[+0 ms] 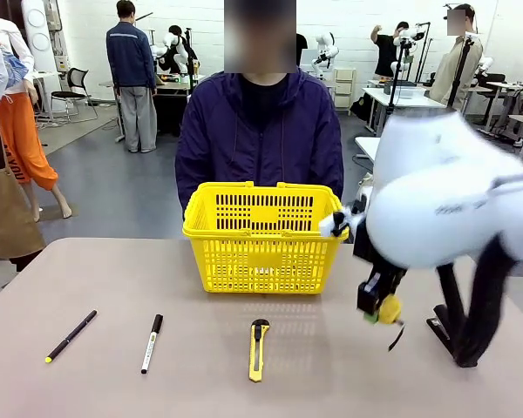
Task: Place the items the person wants into the basket.
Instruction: Pick up the item the person points to and place it in the Market Basket.
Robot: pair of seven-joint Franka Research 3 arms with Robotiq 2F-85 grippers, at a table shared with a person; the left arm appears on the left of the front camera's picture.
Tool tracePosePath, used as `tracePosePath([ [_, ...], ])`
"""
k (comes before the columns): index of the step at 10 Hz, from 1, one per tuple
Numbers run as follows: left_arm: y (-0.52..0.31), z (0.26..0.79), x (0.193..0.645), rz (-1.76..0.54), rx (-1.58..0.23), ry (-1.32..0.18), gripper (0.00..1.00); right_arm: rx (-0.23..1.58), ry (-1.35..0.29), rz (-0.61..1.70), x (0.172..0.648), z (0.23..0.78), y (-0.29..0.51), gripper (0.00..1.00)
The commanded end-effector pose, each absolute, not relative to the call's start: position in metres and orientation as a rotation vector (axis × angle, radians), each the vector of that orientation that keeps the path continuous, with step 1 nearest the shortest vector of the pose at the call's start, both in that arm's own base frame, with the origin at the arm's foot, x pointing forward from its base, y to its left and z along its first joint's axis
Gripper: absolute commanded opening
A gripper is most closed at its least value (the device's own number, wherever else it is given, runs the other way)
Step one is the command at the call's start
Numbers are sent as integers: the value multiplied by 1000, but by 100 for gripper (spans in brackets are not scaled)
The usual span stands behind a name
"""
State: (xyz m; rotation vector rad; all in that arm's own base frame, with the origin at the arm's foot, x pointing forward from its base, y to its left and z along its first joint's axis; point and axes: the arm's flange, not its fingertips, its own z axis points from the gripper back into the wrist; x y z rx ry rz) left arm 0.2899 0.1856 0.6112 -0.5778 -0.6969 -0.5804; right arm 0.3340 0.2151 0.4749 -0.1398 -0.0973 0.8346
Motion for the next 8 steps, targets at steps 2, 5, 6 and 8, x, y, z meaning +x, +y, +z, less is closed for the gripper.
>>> tracePosePath([
  [2,188,612,289,-599,-587,-714,100,-204,-93,858,327,582,238,1],
  [5,188,612,289,-599,-587,-714,100,-202,-74,870,325,608,248,1],
  [6,188,612,289,-599,-587,-714,100,-202,-71,874,324,609,249,1],
  [8,188,612,289,-599,-587,-714,100,-203,-67,880,323,609,249,1],
])
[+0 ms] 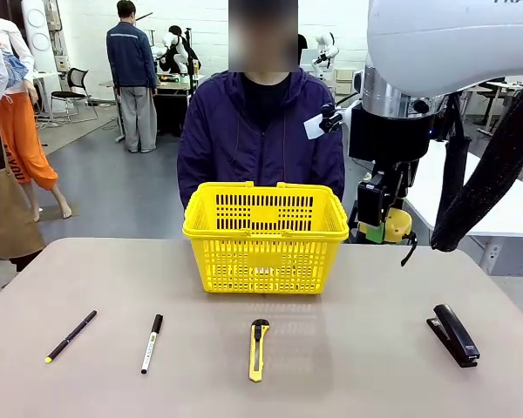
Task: Place the items the person wants into the basket.
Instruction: Pick up the item the person points to and place it in the Market Basket.
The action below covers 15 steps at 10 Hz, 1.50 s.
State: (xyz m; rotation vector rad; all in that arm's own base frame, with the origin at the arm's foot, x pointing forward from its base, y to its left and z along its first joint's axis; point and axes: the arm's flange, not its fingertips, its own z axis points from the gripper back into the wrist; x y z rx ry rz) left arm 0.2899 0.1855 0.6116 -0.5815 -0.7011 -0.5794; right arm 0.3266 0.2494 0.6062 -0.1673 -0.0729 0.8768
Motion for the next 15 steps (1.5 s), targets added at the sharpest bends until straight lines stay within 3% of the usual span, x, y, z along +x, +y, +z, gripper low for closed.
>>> tracePosePath([
  [1,188,612,289,-599,-587,-714,100,-198,-71,886,327,606,250,1],
  [3,188,612,289,-599,-587,-714,100,-213,-142,828,363,595,270,1],
  [9,188,612,289,-599,-587,-714,100,-147,-248,762,539,581,337,1],
  [12,188,612,289,-599,-587,-714,100,-62,-227,757,572,568,349,1],
  [15,188,612,289,-599,-587,-714,100,-95,-247,779,560,566,335,1],
])
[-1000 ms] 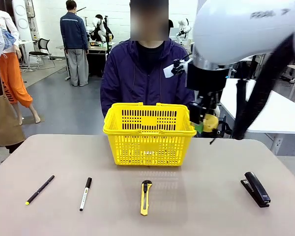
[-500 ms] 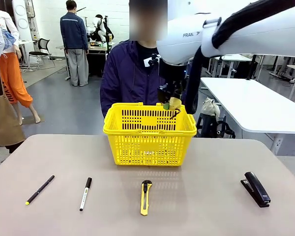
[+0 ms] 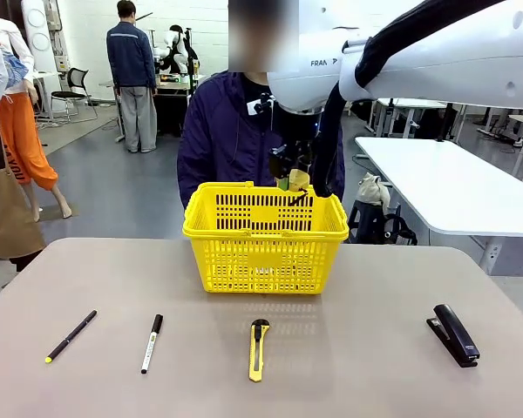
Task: Place the items the person wants into the basket.
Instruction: Pick up the item the person points to and place it in the Market Basket.
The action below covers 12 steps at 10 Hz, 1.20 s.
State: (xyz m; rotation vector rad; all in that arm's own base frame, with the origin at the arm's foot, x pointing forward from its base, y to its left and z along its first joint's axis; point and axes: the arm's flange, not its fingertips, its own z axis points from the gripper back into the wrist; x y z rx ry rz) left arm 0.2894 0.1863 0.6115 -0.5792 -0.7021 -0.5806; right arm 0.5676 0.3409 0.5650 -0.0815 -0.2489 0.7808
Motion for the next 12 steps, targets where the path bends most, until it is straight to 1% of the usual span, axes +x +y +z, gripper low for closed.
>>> tracePosePath([
  [1,188,612,289,-599,-587,-714,100,-95,-247,779,560,566,335,1],
  [2,188,612,289,-599,-587,-714,100,-95,-247,779,560,566,335,1],
  [3,188,612,289,-599,-587,-714,100,-83,-251,780,567,567,340,64],
  [6,188,612,289,-599,-587,-714,100,15,-175,796,590,528,330,64],
  [9,188,612,289,-599,-587,-714,100,48,-120,794,611,488,331,64],
  [12,188,612,289,-599,-587,-714,100,71,-63,809,618,453,335,64],
])
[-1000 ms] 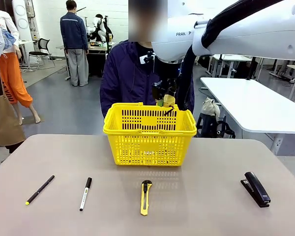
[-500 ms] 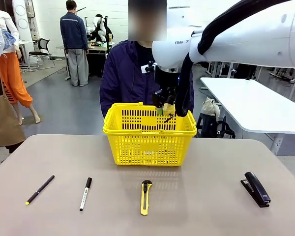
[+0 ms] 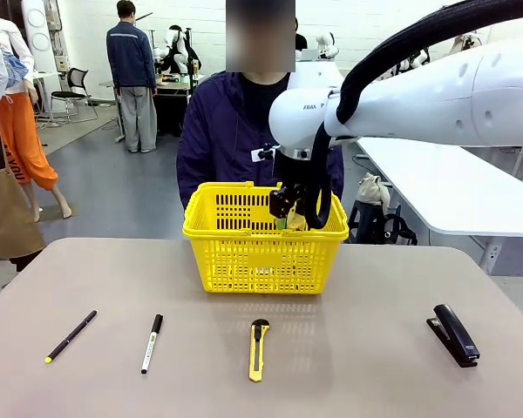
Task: Place the items the person wants into the basket.
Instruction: Pick up the item the person points to and place it in the Market Basket.
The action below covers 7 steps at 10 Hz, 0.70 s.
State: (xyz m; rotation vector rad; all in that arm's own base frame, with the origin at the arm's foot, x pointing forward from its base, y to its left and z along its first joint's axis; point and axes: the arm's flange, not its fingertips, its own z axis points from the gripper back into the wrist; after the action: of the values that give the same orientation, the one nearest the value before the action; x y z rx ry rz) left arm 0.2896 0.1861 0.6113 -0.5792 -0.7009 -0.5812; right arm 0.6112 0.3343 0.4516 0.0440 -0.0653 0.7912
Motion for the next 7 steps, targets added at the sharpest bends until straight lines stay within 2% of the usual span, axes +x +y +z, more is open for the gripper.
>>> tracePosePath([
  [1,188,612,289,-599,-587,-714,100,82,-55,811,621,445,336,64],
  [4,188,612,289,-599,-587,-714,100,83,-66,826,623,437,336,64],
  [5,188,612,289,-599,-587,-714,100,86,-74,831,623,437,335,76],
  [6,188,612,289,-599,-587,-714,100,86,-79,837,622,436,335,100],
  [7,188,612,289,-599,-587,-714,100,86,-80,839,623,436,335,100],
])
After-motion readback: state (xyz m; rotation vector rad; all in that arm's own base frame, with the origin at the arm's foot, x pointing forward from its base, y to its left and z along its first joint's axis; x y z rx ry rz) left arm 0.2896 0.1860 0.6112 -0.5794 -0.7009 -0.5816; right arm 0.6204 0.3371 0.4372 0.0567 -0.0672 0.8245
